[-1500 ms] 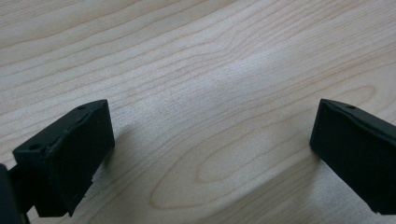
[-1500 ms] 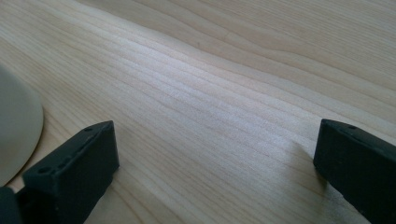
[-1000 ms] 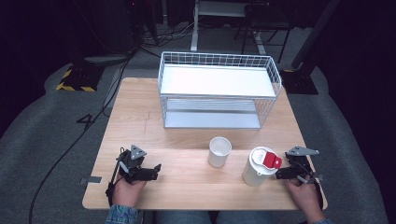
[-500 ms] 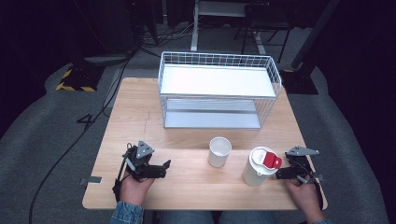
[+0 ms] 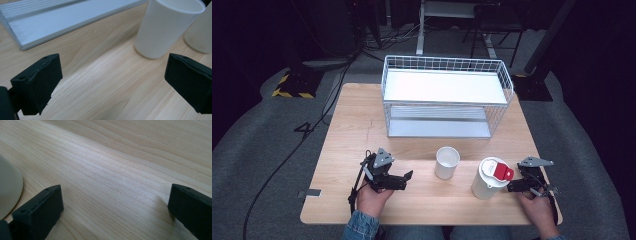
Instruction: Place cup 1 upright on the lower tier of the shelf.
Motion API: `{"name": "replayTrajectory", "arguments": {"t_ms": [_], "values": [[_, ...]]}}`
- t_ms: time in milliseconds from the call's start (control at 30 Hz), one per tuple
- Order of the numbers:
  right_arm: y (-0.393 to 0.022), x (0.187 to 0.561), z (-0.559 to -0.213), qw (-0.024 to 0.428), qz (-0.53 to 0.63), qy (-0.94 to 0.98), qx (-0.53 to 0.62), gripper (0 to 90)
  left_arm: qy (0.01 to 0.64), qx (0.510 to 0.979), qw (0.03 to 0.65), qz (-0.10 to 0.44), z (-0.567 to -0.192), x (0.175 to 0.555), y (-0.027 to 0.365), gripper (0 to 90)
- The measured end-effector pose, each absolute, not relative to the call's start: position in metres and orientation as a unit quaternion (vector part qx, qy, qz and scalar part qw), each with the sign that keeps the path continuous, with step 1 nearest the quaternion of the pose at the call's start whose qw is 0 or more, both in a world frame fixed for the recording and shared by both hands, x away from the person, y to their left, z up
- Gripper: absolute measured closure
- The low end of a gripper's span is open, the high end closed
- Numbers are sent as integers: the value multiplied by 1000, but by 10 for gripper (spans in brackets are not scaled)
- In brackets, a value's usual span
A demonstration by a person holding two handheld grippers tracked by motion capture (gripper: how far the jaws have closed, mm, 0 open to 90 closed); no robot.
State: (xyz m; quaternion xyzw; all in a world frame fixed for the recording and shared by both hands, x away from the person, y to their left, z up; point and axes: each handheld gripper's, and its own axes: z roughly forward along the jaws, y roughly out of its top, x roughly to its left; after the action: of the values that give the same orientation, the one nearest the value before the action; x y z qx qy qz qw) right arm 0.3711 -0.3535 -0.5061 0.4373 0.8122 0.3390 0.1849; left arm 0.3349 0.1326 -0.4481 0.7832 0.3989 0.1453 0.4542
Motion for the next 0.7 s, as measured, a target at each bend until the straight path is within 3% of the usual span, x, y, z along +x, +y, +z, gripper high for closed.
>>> {"name": "replayTrajectory", "arguments": {"t_ms": [700], "values": [[-354,371,-506,187,338,810,441,1,352,787,486,139,-449,346,73,17]]}}
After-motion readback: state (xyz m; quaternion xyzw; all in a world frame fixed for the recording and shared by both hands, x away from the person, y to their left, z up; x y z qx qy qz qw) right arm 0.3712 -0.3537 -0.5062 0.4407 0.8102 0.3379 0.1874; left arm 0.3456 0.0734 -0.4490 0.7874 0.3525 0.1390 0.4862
